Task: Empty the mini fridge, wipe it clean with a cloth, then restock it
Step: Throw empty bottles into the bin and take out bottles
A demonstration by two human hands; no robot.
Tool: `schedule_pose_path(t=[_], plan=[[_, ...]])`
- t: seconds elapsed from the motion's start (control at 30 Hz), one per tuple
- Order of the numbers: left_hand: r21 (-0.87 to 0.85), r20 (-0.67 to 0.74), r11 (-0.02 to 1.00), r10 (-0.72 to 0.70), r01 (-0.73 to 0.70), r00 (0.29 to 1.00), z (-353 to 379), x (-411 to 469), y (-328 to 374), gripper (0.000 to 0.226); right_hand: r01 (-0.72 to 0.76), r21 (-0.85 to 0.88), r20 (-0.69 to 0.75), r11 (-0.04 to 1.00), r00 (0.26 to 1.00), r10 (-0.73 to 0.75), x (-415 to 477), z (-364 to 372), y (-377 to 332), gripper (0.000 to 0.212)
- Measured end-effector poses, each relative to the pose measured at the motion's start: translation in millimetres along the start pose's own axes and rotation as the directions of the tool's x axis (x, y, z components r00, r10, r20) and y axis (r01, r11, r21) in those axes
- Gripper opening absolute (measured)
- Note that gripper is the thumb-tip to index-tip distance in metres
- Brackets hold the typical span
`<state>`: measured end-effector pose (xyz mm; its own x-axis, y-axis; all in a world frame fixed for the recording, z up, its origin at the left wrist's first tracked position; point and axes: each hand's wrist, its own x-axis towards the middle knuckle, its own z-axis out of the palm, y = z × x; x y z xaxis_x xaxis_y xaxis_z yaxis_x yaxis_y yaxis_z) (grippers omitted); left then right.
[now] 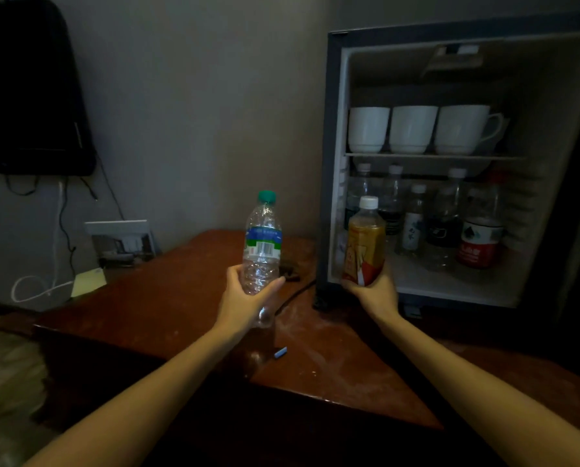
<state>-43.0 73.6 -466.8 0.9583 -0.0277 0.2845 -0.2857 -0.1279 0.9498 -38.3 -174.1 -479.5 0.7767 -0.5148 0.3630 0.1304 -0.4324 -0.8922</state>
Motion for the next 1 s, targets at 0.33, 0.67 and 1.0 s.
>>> schedule_pose_path(t=[0.33,0.67,1.0], plan=[[0.115,-0.183,0.993,0.025,-0.004,0.983,-97.2,-29.1,-1.8,0.063,0.112,0.179,0.188,0.977,0.971,-0.146,-46.7,79.2,-60.5,0.092],[0.059,-0.469,0.996,-0.034,0.069,0.883,-205.6,-81.1,-9.9,0.075,0.155,0.257,0.44,0.954,0.86,-0.259,-115.0,173.5,-117.0,0.09],[0.073,-0.659,0.986,-0.067,0.152,0.749,-305.7,-152.4,-33.1,0.062,0.124,0.386,0.671,0.914,0.642,-0.37,-205.5,263.4,-156.3,0.088]])
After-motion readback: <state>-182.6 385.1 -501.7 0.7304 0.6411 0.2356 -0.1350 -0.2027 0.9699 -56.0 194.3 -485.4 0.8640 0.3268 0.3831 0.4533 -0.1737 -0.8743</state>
